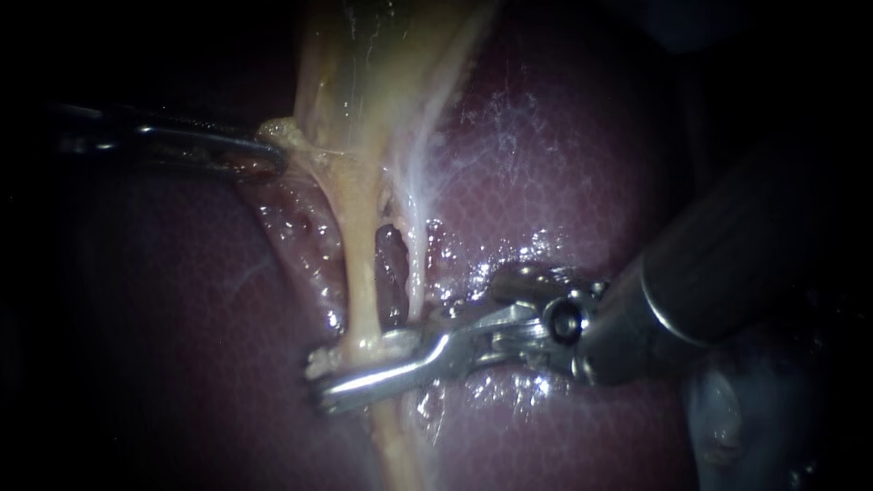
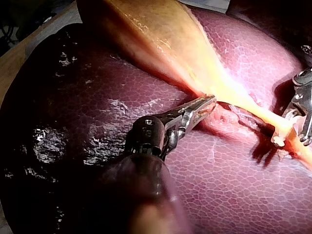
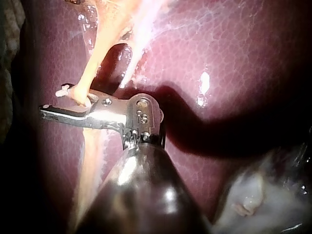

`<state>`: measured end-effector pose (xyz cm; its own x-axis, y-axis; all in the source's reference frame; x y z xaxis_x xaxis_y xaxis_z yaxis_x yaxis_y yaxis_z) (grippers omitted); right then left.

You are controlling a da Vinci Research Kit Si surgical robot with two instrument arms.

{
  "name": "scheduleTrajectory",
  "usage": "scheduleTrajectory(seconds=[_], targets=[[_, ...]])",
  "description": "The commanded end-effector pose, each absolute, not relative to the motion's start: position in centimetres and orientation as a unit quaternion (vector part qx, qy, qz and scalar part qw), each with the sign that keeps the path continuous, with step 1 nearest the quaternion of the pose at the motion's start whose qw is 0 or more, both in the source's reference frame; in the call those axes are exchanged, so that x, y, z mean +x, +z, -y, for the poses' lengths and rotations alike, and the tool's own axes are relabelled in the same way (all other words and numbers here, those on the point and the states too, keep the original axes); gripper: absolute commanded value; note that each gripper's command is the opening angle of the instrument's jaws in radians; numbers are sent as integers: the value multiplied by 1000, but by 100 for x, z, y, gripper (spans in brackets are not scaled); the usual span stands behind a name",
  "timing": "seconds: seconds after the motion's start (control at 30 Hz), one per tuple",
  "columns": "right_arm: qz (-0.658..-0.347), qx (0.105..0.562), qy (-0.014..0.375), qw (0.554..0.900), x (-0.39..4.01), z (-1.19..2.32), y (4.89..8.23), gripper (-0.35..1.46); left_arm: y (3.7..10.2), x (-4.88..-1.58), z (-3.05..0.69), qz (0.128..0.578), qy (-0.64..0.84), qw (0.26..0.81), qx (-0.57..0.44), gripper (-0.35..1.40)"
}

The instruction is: Clipping first clip left tube

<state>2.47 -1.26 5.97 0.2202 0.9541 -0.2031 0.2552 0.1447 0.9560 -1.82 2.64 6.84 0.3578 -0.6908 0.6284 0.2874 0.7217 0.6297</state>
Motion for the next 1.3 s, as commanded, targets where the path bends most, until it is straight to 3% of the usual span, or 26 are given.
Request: scheduleTrajectory(seconds=[0.03,0.53,0.7,1.3], targets=[[-533,567,325,537,247,125,597,37,683,-182,-264,476,-307,796,212,-35],[-534,568,317,540,250,139,616,-4,683,-182,-264,476,-307,796,212,-35],[-535,569,315,540,250,142,619,-35,683,-182,-264,476,-307,796,212,-35],[-533,574,301,544,246,137,625,-35,683,-182,-264,476,-307,796,212,-35]])
